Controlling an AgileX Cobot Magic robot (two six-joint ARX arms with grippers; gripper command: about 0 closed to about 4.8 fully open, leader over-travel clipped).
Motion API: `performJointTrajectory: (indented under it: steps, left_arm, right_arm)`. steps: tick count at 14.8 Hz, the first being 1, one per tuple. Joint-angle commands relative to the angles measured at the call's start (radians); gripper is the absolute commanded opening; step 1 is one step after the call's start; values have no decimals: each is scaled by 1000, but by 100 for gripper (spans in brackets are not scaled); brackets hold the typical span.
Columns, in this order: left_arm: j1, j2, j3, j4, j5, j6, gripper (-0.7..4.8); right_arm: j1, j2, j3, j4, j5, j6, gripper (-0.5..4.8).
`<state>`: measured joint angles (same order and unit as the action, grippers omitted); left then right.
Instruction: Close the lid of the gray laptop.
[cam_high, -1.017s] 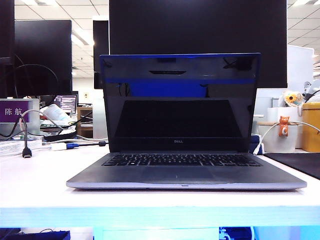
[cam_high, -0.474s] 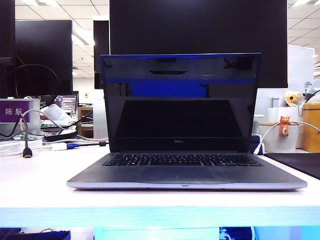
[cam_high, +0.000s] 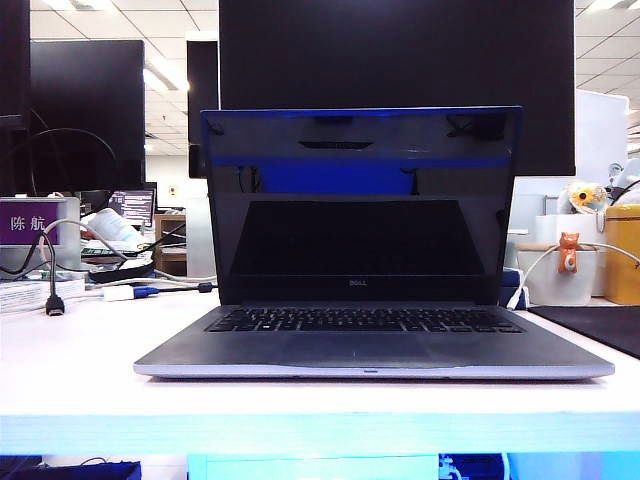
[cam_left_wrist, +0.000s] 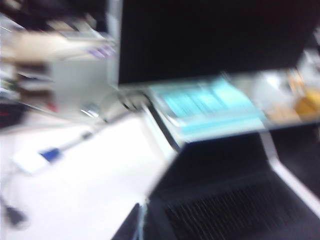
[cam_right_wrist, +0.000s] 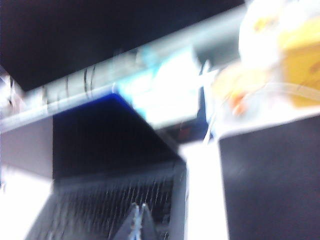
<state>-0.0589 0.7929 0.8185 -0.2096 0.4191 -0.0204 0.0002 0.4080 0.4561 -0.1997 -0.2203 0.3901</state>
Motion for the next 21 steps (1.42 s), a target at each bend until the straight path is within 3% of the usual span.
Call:
performJointTrajectory:
  steps: [1,3,5,7,11,12,18,21]
  left_arm:
    - [-112,98,112,-124,-60,122,-5]
    - [-205,194,211,-186,-141,134,-5]
    - [-274,312,331,-246,-222,198,-5]
    - [-296,399,418,-272,-224,206,-5]
    - [-316,560,639,-449,-214,283,-5]
    - [-316,631,737,-500,-150,292,-5]
    - [-316,943,1057,-631,-13,294,-5]
    - [-317,1097,1177,-736,-13,300,-5]
  right_arm:
    - [0,241,154,1,-145,-108,-2]
    - [0,389,280,-10,-190,-132,-2]
    - [0,494,412,-52,-214,-166,-2]
    - [0,570,537,-166,-257,-230,-2]
    - [-1,697,732,-334,-258,-320,-2]
    - [-2,745,776,-344,-306,-324,-2]
    - [-6,867,821,-351,-413,-324,-2]
    - [-20,875,831,-404,-465,-346,-2]
